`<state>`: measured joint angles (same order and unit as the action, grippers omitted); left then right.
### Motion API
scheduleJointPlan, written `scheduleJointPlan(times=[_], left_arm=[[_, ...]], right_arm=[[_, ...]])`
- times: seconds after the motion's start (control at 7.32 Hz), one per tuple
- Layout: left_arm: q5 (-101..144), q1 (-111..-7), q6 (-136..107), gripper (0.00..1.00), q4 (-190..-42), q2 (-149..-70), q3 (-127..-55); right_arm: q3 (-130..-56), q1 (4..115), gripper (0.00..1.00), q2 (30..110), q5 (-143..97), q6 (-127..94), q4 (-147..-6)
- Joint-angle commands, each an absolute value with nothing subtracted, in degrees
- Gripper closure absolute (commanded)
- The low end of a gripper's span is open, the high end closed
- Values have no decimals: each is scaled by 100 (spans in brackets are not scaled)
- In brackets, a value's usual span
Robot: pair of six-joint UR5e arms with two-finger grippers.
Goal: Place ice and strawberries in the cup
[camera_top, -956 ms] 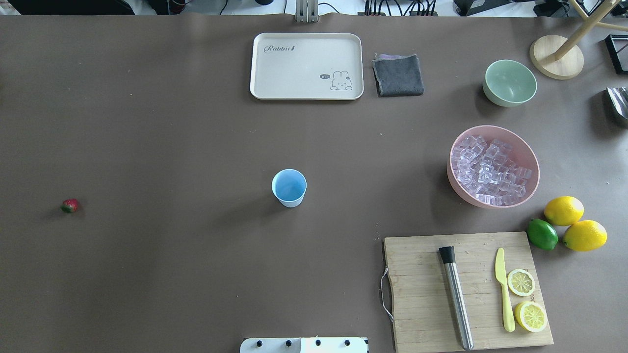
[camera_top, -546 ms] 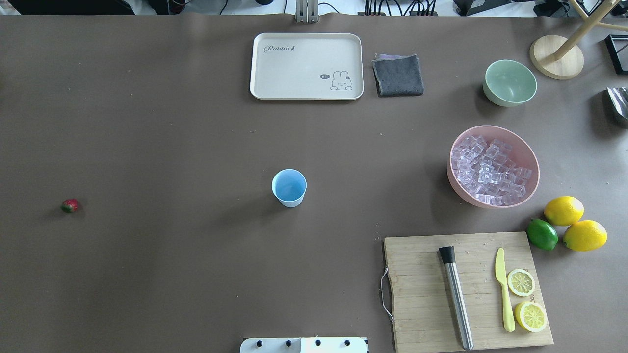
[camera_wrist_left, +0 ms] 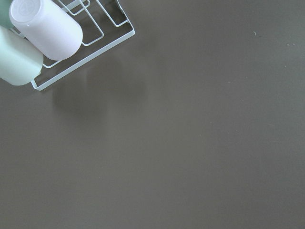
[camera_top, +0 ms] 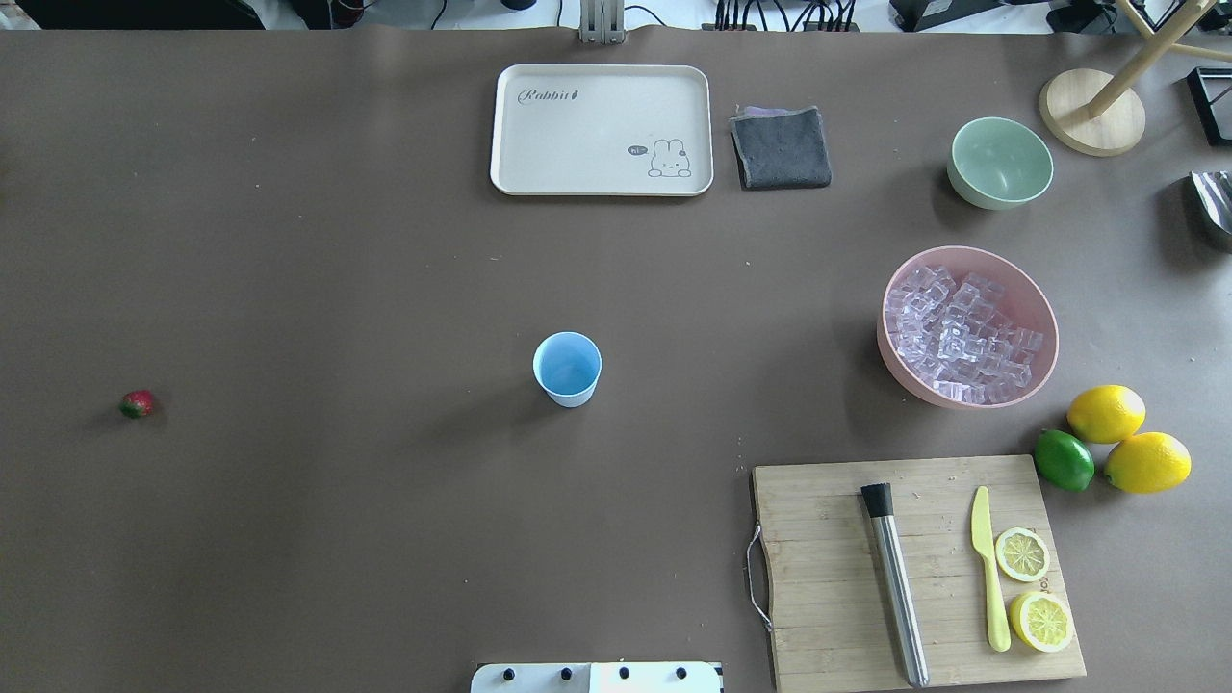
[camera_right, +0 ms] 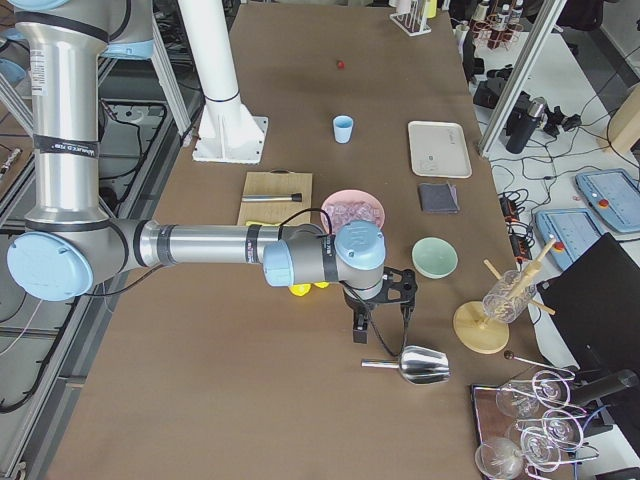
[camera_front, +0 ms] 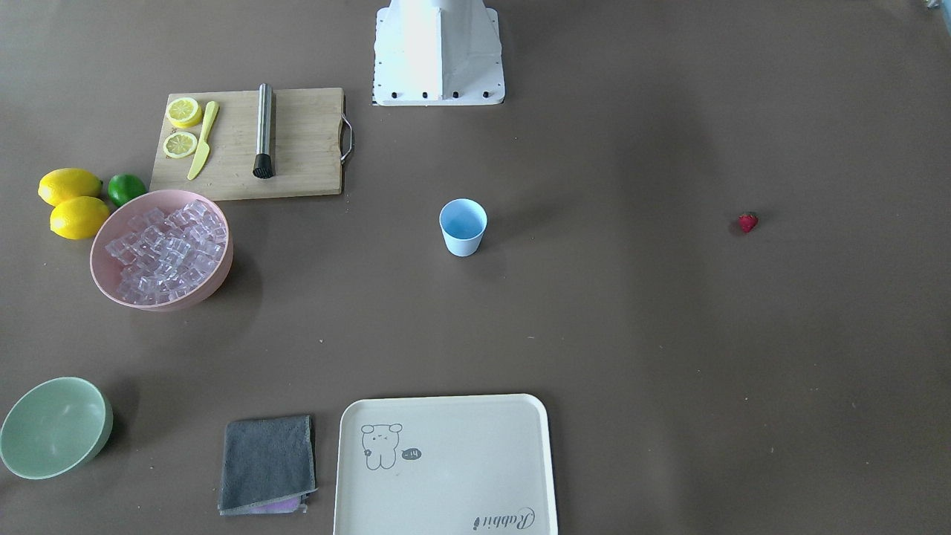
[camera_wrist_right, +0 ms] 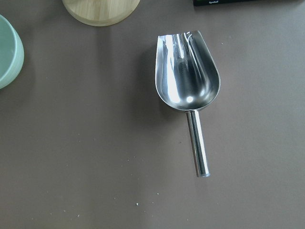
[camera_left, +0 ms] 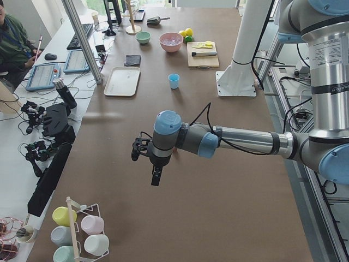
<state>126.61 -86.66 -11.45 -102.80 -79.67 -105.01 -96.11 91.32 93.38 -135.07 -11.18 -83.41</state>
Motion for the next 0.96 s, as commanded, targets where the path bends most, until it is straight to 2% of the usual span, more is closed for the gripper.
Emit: scheduleJointPlan(times=[0.0,0.82], left_arm=[[12665,-8675,-1151,2,-10283,-7937,-10503],[12665,-8675,-1108,2,-10292,-7980,-10293]], right_arm=[[-9615,9123,0,9325,-13509,-1116,-8341],[-9738,9149,0,9421,-13509,-1116,-8350]])
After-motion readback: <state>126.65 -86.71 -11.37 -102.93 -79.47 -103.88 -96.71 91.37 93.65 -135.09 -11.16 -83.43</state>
